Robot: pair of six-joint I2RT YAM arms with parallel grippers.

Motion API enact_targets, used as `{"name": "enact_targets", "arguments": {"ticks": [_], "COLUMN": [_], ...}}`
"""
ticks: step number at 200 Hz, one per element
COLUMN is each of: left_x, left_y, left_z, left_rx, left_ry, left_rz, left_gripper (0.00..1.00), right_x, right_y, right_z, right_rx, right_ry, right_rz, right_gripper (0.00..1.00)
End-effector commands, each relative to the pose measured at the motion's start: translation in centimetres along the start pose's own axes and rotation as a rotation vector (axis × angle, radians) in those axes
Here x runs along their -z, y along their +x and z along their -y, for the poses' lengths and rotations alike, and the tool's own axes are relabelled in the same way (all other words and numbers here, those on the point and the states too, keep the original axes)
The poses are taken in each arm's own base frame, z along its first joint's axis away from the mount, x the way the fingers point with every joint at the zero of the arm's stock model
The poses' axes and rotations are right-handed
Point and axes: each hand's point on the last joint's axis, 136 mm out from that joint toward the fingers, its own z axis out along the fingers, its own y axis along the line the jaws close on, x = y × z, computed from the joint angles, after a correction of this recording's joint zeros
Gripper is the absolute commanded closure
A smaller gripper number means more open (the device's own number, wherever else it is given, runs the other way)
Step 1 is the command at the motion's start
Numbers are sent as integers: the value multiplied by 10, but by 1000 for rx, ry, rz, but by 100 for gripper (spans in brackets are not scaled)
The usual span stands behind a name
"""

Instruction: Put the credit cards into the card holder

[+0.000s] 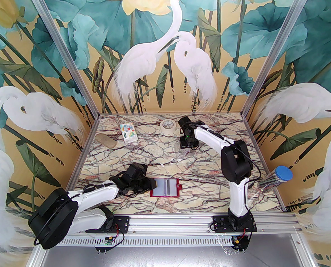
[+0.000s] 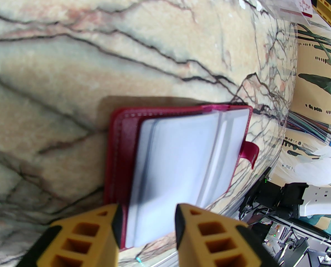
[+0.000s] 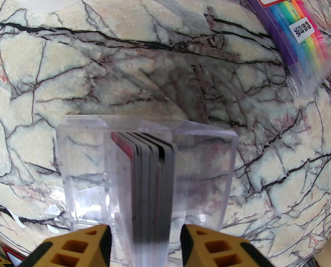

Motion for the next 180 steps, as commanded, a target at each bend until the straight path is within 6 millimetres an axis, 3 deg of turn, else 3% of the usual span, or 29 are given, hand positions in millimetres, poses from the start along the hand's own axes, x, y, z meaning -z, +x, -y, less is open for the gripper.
{"name": "enact_targets", "arguments": {"ticks": [1, 78, 180], "left_x": [-2, -1, -2], "left_y": [4, 5, 5], "left_z": [-8, -11, -12], "left_rx": [2, 4, 4], "left_ry": [-20, -29, -29], "left_rz": [-14, -14, -16], "left_gripper": [63, 63, 63], "right_x": [-8, -13, -2], "right_y": [2, 2, -3], "right_z": [7, 8, 18], "right_rx": [2, 8, 18], "right_ry": [35, 46, 107], "right_rz": [-22, -35, -17], "right_gripper": [53, 54, 56]}}
